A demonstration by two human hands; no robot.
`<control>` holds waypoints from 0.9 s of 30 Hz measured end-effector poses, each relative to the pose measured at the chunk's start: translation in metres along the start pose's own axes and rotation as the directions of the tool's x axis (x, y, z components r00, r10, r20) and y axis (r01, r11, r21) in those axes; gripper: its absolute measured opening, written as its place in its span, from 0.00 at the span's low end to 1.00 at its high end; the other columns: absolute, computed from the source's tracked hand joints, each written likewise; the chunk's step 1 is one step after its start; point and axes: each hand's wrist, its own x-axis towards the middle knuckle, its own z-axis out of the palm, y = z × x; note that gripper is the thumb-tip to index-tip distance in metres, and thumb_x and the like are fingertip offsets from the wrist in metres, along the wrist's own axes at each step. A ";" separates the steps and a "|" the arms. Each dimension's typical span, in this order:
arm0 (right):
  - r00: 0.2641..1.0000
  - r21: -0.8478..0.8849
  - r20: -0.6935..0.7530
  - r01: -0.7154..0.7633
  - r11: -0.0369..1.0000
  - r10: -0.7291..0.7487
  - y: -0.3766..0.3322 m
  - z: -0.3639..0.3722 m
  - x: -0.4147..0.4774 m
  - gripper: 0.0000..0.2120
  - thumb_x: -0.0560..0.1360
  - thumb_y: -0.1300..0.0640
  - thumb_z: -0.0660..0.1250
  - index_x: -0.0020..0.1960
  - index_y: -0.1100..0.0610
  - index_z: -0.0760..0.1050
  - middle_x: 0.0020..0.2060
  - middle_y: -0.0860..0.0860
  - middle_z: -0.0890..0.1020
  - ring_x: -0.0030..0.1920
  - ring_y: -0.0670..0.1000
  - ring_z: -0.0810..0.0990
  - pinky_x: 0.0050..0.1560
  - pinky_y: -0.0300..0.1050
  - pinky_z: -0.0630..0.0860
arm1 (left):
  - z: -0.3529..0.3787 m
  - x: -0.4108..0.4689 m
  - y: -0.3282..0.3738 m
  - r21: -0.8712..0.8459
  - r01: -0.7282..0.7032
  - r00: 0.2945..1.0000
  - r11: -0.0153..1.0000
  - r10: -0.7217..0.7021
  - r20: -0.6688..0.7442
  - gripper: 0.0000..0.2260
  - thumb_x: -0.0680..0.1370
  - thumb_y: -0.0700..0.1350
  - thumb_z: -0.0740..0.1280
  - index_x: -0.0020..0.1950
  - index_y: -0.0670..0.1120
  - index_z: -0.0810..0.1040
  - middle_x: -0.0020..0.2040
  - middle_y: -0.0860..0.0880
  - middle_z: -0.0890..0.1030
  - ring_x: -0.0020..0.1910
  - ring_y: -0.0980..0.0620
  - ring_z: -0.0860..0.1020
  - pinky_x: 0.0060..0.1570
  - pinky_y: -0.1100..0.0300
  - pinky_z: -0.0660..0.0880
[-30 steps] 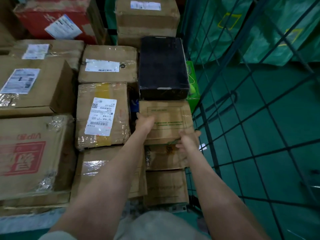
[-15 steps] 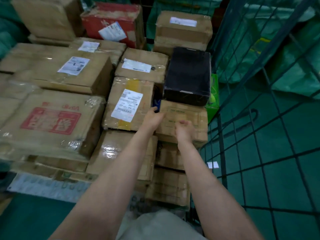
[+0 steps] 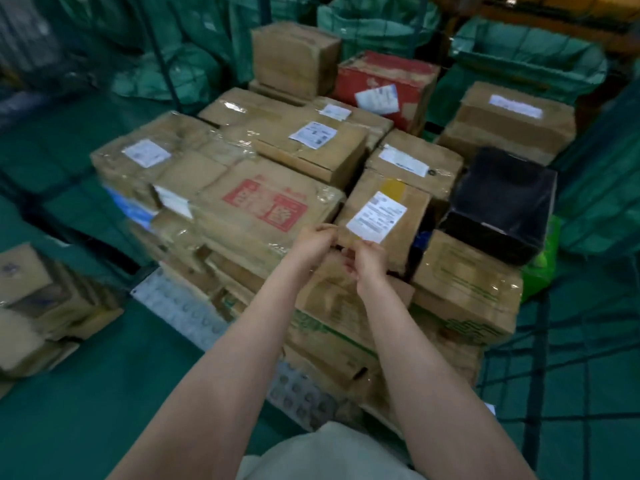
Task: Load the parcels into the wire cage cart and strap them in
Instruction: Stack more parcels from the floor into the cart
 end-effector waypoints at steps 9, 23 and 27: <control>0.988 -0.041 0.152 -0.021 0.999 0.027 0.054 0.122 -0.071 0.06 0.78 0.65 0.59 0.43 0.58 0.70 0.31 0.54 0.74 0.24 0.48 0.70 0.26 0.37 0.65 | -0.156 -0.031 -0.051 -0.108 0.016 0.968 0.994 -0.043 -0.246 0.12 0.77 0.37 0.61 0.58 0.41 0.79 0.42 0.49 0.78 0.35 0.55 0.72 0.31 0.67 0.69; 0.887 -0.284 0.428 -0.050 0.957 0.173 0.152 0.292 -0.187 0.12 0.79 0.63 0.60 0.37 0.56 0.68 0.31 0.53 0.74 0.19 0.46 0.71 0.27 0.38 0.65 | -0.368 -0.109 -0.147 -0.266 0.057 0.852 0.962 -0.186 -0.490 0.11 0.79 0.43 0.58 0.59 0.48 0.76 0.52 0.49 0.77 0.49 0.49 0.74 0.45 0.57 0.68; 0.844 -0.364 0.479 -0.059 0.929 0.241 0.176 0.328 -0.204 0.11 0.78 0.63 0.60 0.38 0.55 0.68 0.32 0.52 0.75 0.26 0.49 0.71 0.28 0.37 0.67 | -0.406 -0.118 -0.174 -0.350 0.087 0.804 0.933 -0.273 -0.528 0.08 0.78 0.40 0.59 0.52 0.50 0.75 0.52 0.48 0.77 0.50 0.49 0.74 0.42 0.58 0.67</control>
